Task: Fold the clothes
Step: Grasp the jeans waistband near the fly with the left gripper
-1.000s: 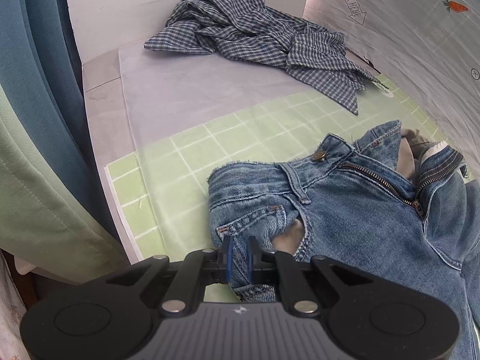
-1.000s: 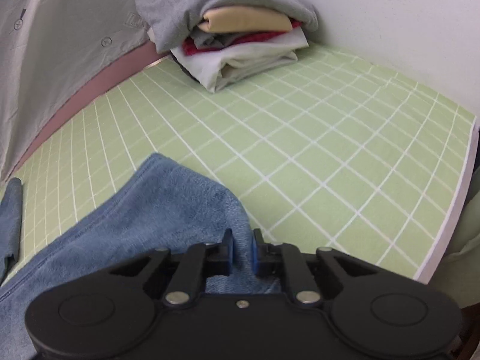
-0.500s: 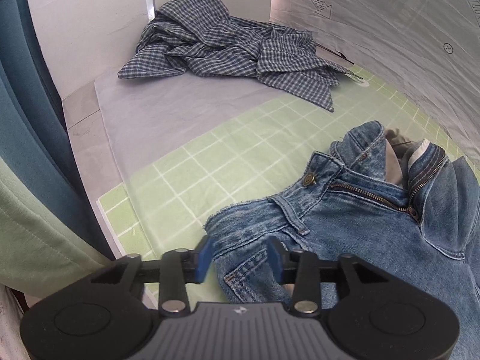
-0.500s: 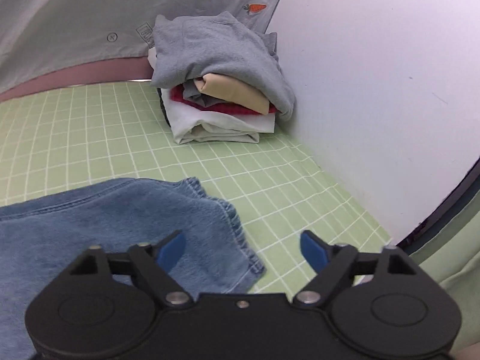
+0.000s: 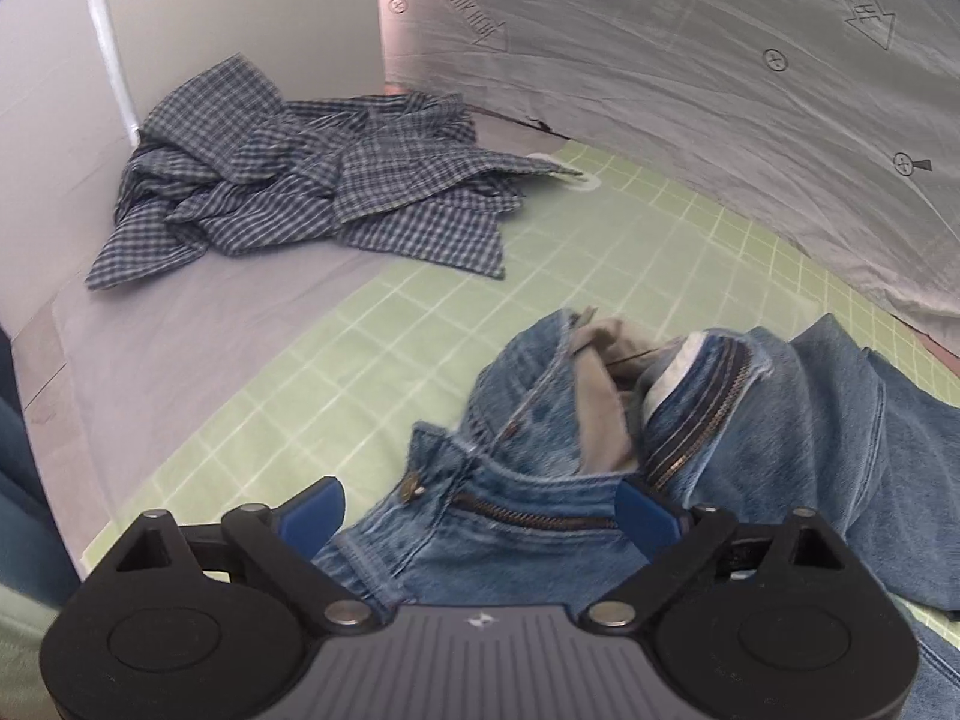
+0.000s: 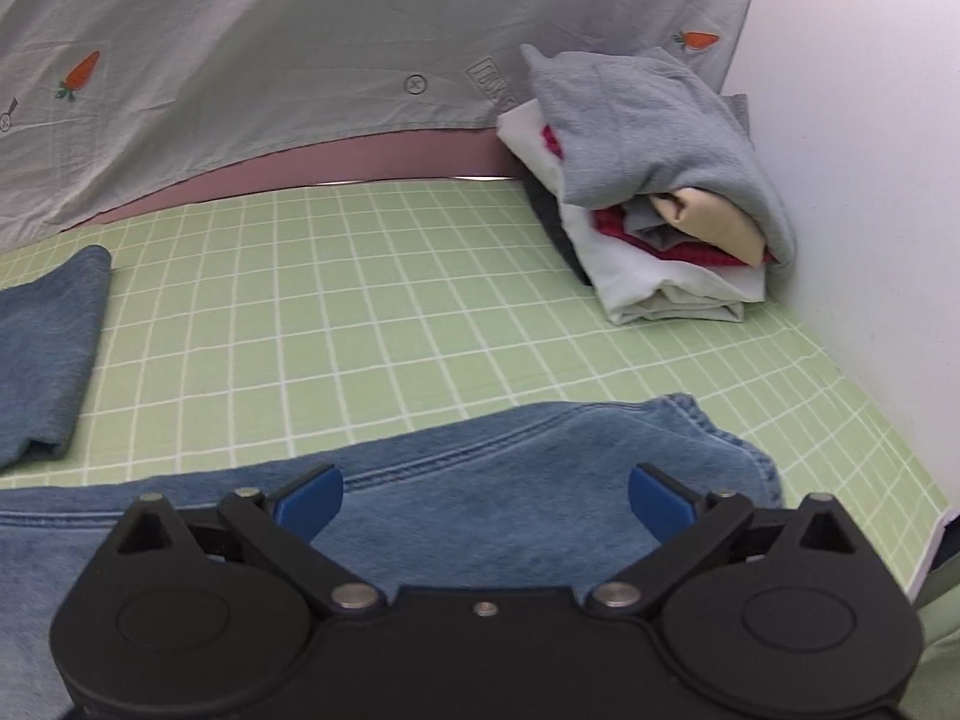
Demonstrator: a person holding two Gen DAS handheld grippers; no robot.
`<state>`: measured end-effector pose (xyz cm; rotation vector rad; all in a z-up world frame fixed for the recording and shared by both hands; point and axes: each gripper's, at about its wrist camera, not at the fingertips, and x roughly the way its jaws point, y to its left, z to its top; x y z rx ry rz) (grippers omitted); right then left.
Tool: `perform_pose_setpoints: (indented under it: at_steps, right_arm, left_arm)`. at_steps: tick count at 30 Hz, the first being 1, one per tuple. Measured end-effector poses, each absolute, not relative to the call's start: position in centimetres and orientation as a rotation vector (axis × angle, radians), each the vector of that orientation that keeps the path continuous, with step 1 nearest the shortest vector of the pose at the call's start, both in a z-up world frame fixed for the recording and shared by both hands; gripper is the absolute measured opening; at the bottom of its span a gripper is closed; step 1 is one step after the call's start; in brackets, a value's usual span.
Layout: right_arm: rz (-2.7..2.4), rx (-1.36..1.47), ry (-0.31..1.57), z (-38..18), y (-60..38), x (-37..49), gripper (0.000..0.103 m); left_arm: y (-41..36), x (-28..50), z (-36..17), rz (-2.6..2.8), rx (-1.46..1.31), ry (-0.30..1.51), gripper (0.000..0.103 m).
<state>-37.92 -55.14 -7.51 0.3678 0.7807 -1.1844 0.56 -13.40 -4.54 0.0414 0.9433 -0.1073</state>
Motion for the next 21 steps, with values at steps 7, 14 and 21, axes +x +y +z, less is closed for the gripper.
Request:
perform_pose_setpoints:
  at_steps: [7, 14, 21]
  right_arm:
    - [-1.071, 0.416, 0.776, -8.6, -55.1, -30.2, 0.103]
    - [-0.994, 0.464, 0.823, -10.2, -57.0, -23.0, 0.103]
    - [-0.893, 0.411, 0.89, -11.3, -57.3, -18.0, 0.103]
  left_arm:
    - [-19.0, 5.7, -5.4, -0.202, 0.108, 0.934, 0.098]
    - [-20.5, 10.0, -7.6, -0.19, 0.119, 0.991, 0.098]
    - [-20.1, 9.4, -7.1, -0.23, 0.046, 0.977, 0.098]
